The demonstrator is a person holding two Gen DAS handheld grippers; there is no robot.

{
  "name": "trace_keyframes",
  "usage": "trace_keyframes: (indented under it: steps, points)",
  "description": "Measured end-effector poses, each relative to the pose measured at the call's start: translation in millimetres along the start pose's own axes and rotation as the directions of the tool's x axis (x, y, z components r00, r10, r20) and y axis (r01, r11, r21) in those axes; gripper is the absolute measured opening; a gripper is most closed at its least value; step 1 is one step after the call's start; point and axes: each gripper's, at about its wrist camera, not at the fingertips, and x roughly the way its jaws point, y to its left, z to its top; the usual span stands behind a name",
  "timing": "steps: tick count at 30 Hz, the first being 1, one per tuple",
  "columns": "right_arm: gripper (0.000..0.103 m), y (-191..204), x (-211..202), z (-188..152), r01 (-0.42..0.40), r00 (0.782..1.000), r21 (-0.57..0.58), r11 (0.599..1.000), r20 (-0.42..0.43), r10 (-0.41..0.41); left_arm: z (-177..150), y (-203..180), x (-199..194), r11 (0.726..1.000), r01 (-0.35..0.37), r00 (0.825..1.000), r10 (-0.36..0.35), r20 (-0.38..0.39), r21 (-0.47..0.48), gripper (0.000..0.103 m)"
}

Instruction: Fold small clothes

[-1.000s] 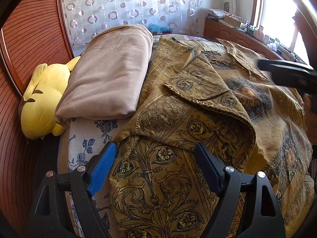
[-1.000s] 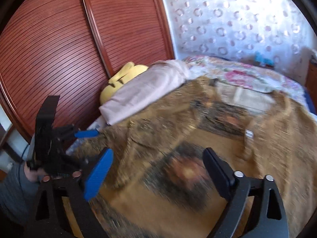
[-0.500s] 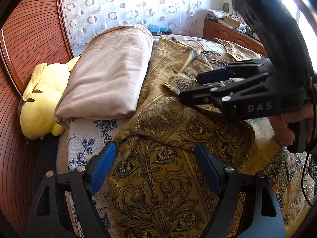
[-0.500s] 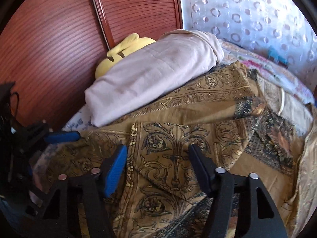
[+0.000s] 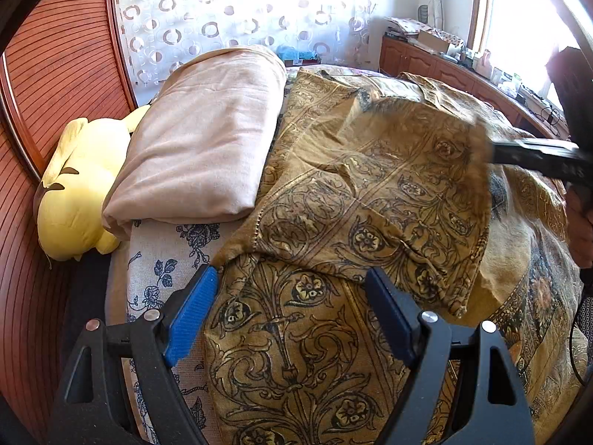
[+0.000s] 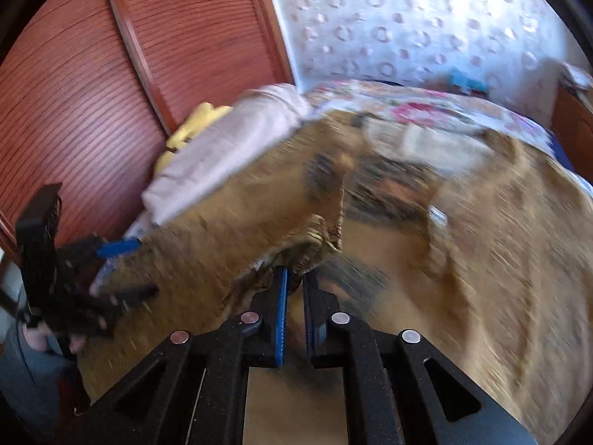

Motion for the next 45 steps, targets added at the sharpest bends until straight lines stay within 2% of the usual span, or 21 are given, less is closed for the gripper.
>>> trace_keyframes:
  steps: [5,7,9,13,15,17,20,25,27,32,34,38,45]
  points:
    - [0.032,-16.2,-24.0,-11.9,0.049,0.999,0.023,0.999,0.006,-0.049,0.0,-0.2,0.1,1.0,0.0,1.0,0.0,0.0,0.0,0.082]
    - [0.047,-9.4,-35.2,-13.1,0.06,0.998,0.007,0.998,0.008,-0.061,-0.1,0.5,-0.1,1.0,-0.001,1.0,0.001,0.001,0.0,0.082]
    - [0.05,-6.7,-49.8,-19.6,0.076,0.997,-0.001,0.997,0.029,-0.076,-0.2,1.0,-0.4,1.0,-0.003,1.0,0.003,0.002,0.0,0.082]
    - [0.064,-18.4,-79.4,-33.1,0.05,0.998,0.037,0.998,0.047,-0.052,-0.4,1.1,-0.4,1.0,-0.002,1.0,0.002,0.001,0.0,0.082]
    - [0.065,-34.9,-88.2,-40.4,0.031,0.999,0.076,0.997,0.037,-0.034,-0.3,0.8,-0.5,1.0,-0.005,1.0,0.005,0.002,0.001,0.082]
    - [0.066,-50.6,-98.6,-44.5,0.059,0.997,0.101,0.993,0.04,-0.063,-0.2,2.1,-1.4,1.0,-0.009,1.0,0.009,0.002,0.002,0.082]
    - [0.066,-71.8,-117.2,-55.4,0.091,0.995,0.125,0.988,0.039,-0.097,1.2,7.4,-6.2,0.998,-0.055,0.998,0.055,0.019,-0.016,0.083]
    - [0.067,-112.6,-149.9,-74.6,0.172,0.983,0.175,0.97,0.04,-0.181,11.0,12.9,-25.7,0.997,-0.007,0.997,0.012,0.074,-0.078,0.083]
    - [0.067,-127.8,-161.6,-81.8,0.207,0.975,0.197,0.958,0.036,-0.218,20.0,5.7,-36.7,0.997,-0.013,0.994,0.021,0.109,-0.074,0.083]
    - [0.067,-160.7,-187.8,-87.6,0.265,0.958,0.25,0.931,0.041,-0.284,43.0,-27.9,-46.4,0.999,0.033,0.987,-0.027,0.156,-0.034,0.083]
    - [0.067,-171.4,-193.7,-91.4,0.266,0.959,0.275,0.924,0.025,-0.284,48.8,-43.0,-43.4,0.998,0.055,0.986,-0.052,0.157,-0.012,0.083]
    - [0.067,-194.1,-199.5,-95.6,0.272,0.956,0.329,0.904,0.016,-0.294,60.8,-85.2,-25.0,0.993,0.11,0.986,-0.114,0.126,0.039,0.083]
    - [0.067,-230.7,-205.2,-102.5,0.251,0.956,0.452,0.856,0.025,-0.294,74.3,-147.6,6.2,0.98,0.166,0.983,-0.173,0.059,0.107,0.083]
